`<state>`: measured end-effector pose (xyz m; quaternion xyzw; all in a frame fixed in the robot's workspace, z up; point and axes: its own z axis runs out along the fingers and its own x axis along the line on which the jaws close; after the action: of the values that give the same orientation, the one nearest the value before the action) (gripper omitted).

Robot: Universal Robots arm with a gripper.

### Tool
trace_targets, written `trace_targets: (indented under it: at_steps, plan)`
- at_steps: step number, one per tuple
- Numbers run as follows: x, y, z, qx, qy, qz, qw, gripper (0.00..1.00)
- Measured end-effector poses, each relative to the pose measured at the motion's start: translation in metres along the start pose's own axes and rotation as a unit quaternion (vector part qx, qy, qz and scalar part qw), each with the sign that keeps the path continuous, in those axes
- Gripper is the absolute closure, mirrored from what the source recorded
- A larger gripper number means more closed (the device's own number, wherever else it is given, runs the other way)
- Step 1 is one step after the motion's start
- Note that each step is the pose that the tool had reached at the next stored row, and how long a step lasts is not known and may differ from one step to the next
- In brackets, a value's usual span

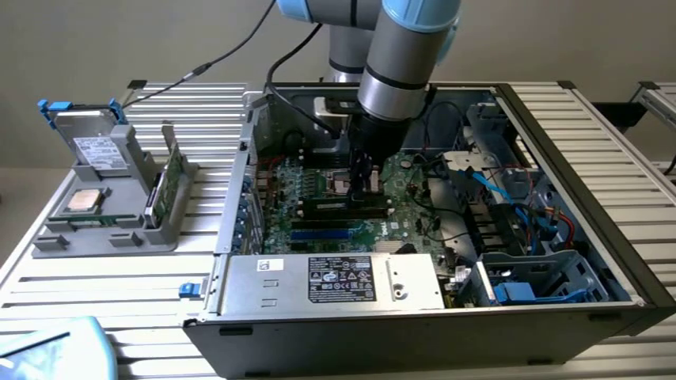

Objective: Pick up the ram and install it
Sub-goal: 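Insert the ram into the slot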

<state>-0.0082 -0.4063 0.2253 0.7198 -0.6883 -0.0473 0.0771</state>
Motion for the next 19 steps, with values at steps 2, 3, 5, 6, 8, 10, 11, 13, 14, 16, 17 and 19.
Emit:
trace_targets:
  at_steps: [2,3,5,6,8,10,11,13,14,16,17,19]
  plan:
    - [0.000,-0.0005,0.0005,-0.0011,0.0003,0.000,1.0000,0.86]
    - [0.000,-0.0007,0.0008,-0.0019,0.0005,0.000,1.0000,0.86]
    - [0.000,-0.0016,0.0013,-0.0039,0.0008,0.000,1.0000,0.86]
    - [0.000,-0.0022,0.0015,-0.0051,0.0009,0.000,1.0000,0.86]
    - [0.000,-0.0036,0.0018,-0.0081,0.0009,0.000,1.0000,0.86]
    - [0.000,-0.0049,0.0023,-0.0108,0.0008,-0.001,0.9999,0.86]
    - [0.000,-0.0056,0.0025,-0.0122,0.0008,-0.001,0.9999,0.86]
    - [0.000,-0.0068,0.0030,-0.0151,0.0006,-0.001,0.9999,0.86]
    - [0.000,-0.0074,0.0032,-0.0165,0.0006,-0.001,0.9999,0.86]
    - [0.000,-0.0087,0.0036,-0.0200,0.0005,-0.001,0.9998,0.86]
    - [0.000,-0.0093,0.0037,-0.0218,0.0004,-0.001,0.9998,0.86]
    - [0.000,-0.0105,0.0038,-0.0258,0.0003,-0.001,0.9997,0.86]
